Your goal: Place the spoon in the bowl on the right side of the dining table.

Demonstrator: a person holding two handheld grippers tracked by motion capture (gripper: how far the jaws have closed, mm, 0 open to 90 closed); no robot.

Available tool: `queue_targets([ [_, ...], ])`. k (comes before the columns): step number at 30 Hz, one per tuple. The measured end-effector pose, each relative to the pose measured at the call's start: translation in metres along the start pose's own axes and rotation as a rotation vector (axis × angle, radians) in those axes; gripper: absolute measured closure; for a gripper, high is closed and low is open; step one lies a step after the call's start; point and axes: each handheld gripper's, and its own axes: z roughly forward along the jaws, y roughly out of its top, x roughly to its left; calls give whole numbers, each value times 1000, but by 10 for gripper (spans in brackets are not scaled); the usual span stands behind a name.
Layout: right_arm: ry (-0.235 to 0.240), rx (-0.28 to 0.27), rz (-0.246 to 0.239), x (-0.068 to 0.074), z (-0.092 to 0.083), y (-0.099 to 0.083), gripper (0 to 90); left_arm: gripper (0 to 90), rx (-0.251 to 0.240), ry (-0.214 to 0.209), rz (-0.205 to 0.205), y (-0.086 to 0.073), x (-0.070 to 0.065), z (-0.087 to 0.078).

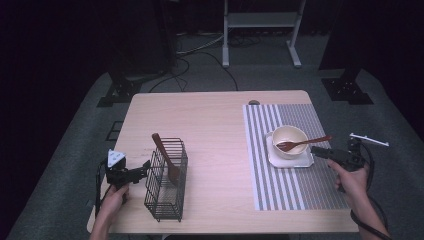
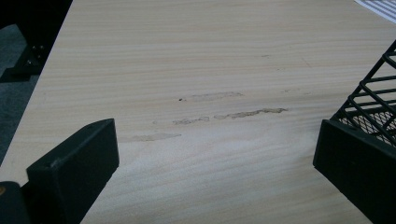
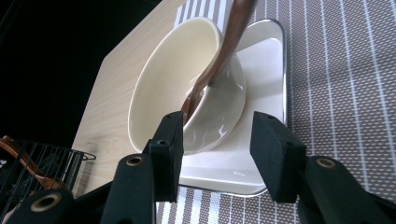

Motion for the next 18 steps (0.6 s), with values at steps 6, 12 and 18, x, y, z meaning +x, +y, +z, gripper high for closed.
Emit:
queue_targets([
  [6, 0, 12, -10, 2, 3, -4, 514, 0, 0, -1, -1, 0, 0, 0],
  [12, -8, 11, -18, 2, 4, -8, 489, 0, 2, 0, 0, 0, 0, 0],
  [18, -6, 12, -26, 2, 3, -12, 461, 0, 1, 1, 1, 0, 0, 0],
])
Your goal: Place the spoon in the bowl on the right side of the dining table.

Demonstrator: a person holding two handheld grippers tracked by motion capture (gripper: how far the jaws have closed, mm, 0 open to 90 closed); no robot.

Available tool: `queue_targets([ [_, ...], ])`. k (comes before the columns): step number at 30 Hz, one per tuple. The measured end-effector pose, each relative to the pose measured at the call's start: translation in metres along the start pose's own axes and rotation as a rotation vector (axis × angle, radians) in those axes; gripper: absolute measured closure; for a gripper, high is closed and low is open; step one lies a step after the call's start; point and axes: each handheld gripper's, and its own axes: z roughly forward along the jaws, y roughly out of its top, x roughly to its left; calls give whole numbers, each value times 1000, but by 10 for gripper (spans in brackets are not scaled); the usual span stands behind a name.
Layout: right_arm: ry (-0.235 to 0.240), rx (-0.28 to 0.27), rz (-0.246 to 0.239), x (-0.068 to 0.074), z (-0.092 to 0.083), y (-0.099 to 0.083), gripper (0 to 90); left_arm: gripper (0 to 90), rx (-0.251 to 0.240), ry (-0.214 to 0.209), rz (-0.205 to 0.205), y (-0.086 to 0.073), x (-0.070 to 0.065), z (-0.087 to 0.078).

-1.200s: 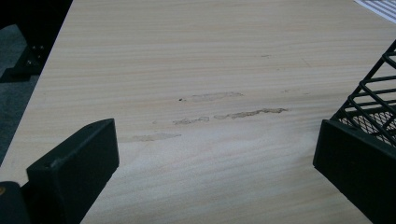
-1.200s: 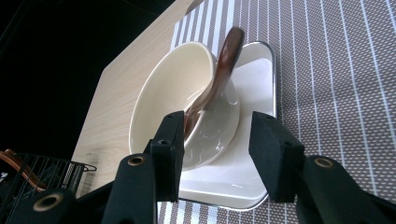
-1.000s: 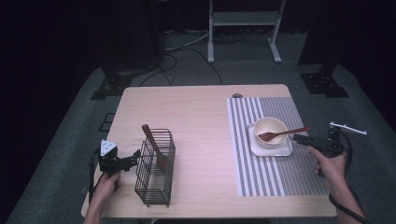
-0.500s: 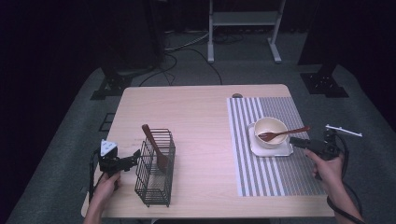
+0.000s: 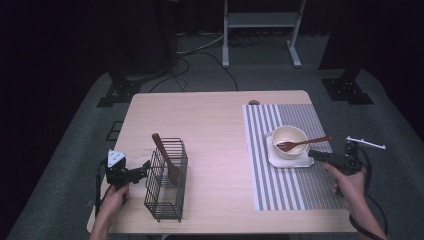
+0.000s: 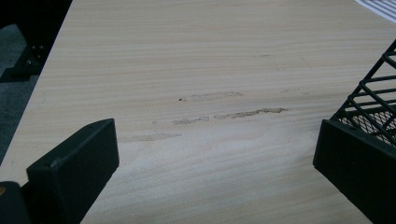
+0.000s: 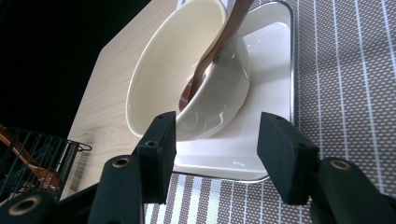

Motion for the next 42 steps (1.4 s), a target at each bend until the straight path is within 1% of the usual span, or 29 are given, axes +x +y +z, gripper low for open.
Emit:
queue_targets([
  [3, -8, 4, -2, 0, 1, -3, 450, 0, 1, -2, 6, 0, 0, 0],
  [7, -10, 11, -10, 1, 3, -6, 440, 0, 0, -2, 1, 0, 0, 0],
  [28, -6, 47, -40, 4, 9, -23, 396, 0, 0, -2, 1, 0, 0, 0],
  [29, -15, 49, -54, 5, 10, -25, 394, 0, 0, -1, -1, 0, 0, 0],
  [32, -14, 51, -62, 6, 10, -27, 392, 0, 0, -1, 0, 0, 0, 0],
  [33, -22, 55, -75, 8, 11, -29, 389, 0, 0, -1, 0, 0, 0, 0],
  [42, -18, 63, -104, 14, 11, -34, 373, 0, -1, -1, -1, 0, 0, 0],
])
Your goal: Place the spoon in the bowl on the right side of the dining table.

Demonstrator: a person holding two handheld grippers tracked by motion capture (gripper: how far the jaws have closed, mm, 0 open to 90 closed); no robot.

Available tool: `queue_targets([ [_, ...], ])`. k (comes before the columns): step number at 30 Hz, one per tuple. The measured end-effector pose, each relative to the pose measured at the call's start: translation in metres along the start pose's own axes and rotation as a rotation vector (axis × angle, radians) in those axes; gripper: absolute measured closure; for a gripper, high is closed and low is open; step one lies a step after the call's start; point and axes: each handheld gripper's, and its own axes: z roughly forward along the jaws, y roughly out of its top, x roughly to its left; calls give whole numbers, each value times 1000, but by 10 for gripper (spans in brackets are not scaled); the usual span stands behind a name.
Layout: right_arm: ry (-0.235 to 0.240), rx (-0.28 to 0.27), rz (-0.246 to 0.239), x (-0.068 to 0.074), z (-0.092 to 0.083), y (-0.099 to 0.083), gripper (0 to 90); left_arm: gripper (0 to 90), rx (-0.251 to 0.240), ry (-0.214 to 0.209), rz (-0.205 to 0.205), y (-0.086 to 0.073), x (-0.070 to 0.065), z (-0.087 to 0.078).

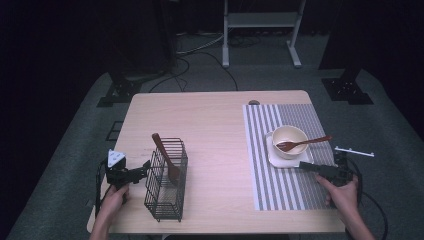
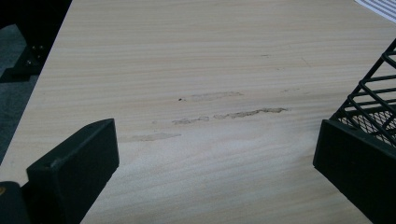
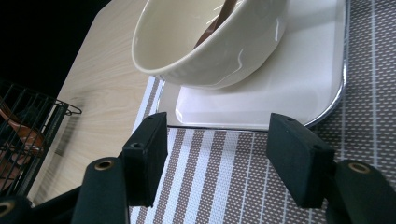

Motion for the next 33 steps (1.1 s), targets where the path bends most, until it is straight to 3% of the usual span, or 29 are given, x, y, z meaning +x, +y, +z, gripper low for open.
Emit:
queue_targets([
  [33, 6, 23, -100, 20, 3, -28, 329, 0, 2, 0, 2, 0, 0, 0],
])
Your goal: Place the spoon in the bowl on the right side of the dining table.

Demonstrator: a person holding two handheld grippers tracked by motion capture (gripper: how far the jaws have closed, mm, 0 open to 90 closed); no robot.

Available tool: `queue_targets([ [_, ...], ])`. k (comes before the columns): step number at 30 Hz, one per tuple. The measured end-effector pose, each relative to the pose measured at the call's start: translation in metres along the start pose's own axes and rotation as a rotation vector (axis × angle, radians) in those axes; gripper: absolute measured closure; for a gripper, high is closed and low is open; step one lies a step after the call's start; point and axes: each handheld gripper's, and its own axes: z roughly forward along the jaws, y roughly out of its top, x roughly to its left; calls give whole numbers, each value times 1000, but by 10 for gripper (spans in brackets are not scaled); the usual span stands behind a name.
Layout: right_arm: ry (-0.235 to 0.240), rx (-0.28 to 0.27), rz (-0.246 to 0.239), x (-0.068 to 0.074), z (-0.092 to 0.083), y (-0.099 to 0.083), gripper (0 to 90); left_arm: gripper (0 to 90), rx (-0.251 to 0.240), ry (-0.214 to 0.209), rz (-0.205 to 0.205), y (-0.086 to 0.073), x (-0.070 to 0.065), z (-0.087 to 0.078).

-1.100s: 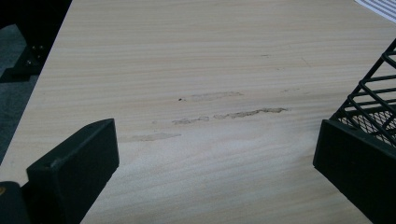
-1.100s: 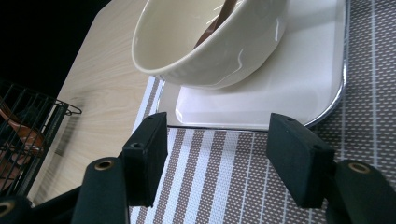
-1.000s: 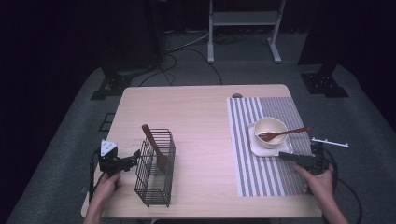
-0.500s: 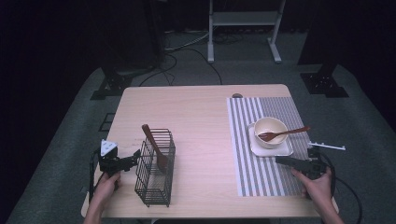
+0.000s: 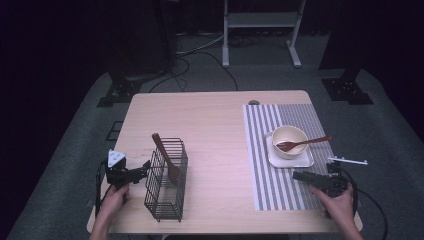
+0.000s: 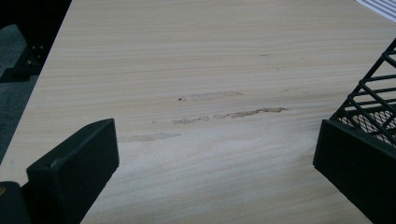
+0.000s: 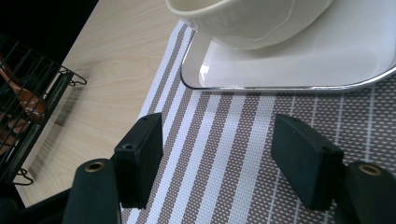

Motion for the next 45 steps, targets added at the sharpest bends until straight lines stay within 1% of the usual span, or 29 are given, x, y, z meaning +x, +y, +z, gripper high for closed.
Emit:
queue_targets([
  [12, 3, 0, -26, 6, -1, -10, 325, 0, 0, 1, 0, 0, 0, 0],
  [17, 7, 2, -31, 9, -1, -14, 323, 0, -1, 1, -1, 0, 0, 0],
  [27, 32, 5, -30, 13, 0, -23, 321, 0, 0, 1, 4, 0, -1, 0],
  [28, 27, 5, -39, 14, 0, -25, 320, 0, 0, 1, 3, 0, 0, 0],
  [35, 33, 8, -43, 17, -1, -32, 316, 0, 0, 1, -1, 0, 0, 0],
  [36, 33, 9, -52, 19, -1, -35, 316, 0, -1, 1, 0, 0, 0, 0],
  [42, 43, 3, -61, 25, -2, -40, 314, 0, 0, 1, 3, 0, -1, 0],
  [45, 42, 1, -75, 28, -2, -42, 313, 0, 0, 1, 3, 0, 0, 0],
])
